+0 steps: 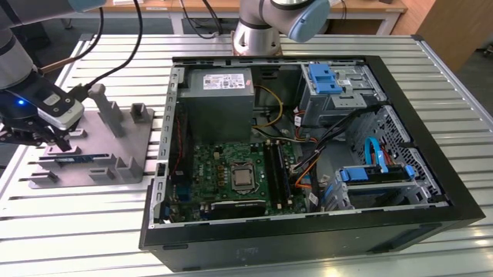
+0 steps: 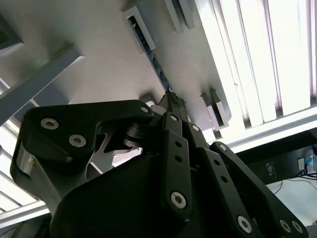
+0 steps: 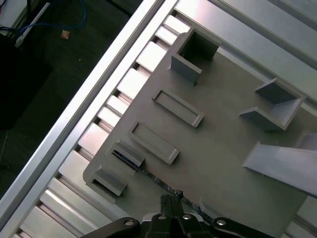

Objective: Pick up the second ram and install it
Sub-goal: 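Pick up the second ram and move it above second insertion slot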

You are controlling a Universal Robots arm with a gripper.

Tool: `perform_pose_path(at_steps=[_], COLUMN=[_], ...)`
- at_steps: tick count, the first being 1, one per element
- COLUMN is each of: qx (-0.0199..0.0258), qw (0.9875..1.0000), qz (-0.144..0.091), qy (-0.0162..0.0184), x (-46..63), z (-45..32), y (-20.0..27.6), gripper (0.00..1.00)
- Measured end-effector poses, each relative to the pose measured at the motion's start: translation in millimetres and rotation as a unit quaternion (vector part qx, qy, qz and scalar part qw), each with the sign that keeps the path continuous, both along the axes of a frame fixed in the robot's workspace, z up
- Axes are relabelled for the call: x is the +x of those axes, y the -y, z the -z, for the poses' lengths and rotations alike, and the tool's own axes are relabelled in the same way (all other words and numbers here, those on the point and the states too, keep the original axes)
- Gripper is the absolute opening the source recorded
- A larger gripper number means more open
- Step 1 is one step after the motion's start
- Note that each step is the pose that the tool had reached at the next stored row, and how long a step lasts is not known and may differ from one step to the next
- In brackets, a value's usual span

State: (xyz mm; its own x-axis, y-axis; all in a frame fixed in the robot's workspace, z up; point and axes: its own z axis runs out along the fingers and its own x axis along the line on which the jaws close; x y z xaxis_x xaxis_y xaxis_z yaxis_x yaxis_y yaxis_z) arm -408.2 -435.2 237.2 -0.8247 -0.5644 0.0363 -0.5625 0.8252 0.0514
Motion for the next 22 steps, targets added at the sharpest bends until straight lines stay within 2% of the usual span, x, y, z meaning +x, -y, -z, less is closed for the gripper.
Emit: perform_pose_path(at_steps=[10,22], qx=[0.0,0.0], qw=[0.9997,0.9988], qz=[-0.023,-0.05], qy=[0.0,0.0], x=[0.0,0.0], z=[0.0,0.1], y=[0.0,0.0], gripper=[0.1,0.1])
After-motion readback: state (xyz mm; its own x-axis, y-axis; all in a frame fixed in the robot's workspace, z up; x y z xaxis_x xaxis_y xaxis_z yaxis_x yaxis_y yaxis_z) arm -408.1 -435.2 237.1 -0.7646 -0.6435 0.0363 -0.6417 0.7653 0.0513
